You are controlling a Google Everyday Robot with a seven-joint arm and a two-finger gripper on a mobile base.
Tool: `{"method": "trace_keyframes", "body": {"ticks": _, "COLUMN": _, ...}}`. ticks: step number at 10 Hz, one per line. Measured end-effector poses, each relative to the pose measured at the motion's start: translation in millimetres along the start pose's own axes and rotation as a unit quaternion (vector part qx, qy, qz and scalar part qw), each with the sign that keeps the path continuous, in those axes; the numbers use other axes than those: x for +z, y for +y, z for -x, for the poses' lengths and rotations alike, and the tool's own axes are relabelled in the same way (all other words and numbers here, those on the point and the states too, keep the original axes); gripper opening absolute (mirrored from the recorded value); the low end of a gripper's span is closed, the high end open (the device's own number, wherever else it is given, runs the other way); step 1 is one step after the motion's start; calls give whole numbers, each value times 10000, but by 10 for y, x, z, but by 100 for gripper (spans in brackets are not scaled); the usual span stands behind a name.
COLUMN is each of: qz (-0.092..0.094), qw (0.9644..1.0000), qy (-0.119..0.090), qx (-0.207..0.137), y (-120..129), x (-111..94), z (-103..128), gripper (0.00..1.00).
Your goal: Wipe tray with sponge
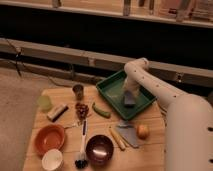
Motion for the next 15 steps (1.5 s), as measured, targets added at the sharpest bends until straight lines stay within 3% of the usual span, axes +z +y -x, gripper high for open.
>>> {"method": "trace_keyframes", "body": {"ticks": 6, "qz": 41, "qw": 9999, "qy": 111, "qx": 51, "y": -5, "x": -42, "z": -108, "gripper": 0}}
{"method": "trace_keyframes", "body": {"ticks": 12, "qz": -57, "qw": 9996, "qy": 265, "qx": 1, "y": -590, "x": -48, "z": 55, "gripper": 0}}
{"method": "trace_keyframes", "body": {"ticks": 15, "qz": -103, "qw": 9996, "qy": 247, "qx": 1, "y": -281, "x": -90, "z": 130, "gripper": 0}}
